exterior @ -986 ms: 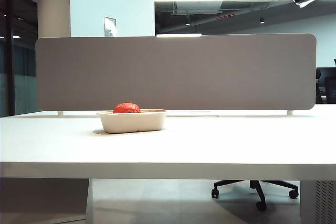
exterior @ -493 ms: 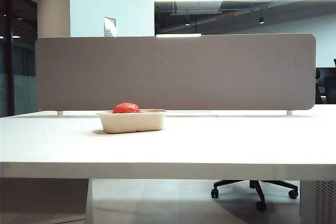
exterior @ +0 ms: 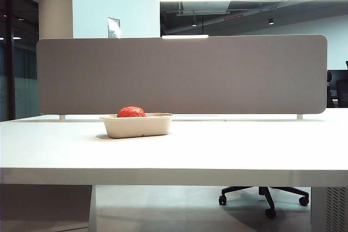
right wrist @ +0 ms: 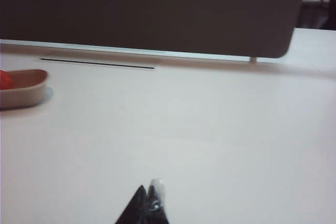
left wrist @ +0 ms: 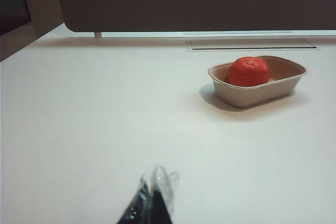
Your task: Pick up the orange and place it into the paper lunchbox.
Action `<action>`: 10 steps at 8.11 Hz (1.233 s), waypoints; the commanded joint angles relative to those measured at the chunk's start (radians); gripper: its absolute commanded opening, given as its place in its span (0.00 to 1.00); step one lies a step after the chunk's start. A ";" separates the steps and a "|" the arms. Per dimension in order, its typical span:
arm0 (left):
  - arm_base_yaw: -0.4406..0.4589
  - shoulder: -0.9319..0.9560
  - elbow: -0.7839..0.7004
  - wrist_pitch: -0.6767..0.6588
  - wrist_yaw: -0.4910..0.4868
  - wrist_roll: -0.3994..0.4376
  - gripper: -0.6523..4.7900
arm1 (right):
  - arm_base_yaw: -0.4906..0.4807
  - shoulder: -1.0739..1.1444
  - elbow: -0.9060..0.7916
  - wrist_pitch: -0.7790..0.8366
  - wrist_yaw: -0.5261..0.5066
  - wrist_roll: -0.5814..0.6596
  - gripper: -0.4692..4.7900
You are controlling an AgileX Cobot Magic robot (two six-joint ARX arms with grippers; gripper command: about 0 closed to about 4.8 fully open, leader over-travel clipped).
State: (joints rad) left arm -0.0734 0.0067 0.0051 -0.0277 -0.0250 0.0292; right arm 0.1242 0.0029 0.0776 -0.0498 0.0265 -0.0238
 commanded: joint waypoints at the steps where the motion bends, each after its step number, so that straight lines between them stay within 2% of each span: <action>1: 0.004 -0.003 -0.002 0.007 0.003 0.000 0.11 | -0.010 0.000 -0.063 0.071 0.002 0.006 0.09; 3: 0.003 -0.003 -0.002 0.006 0.002 0.000 0.11 | -0.041 0.000 -0.075 0.055 0.105 0.051 0.09; 10: 0.003 -0.003 -0.002 0.006 0.002 0.000 0.11 | -0.039 0.000 -0.074 0.054 0.106 0.051 0.09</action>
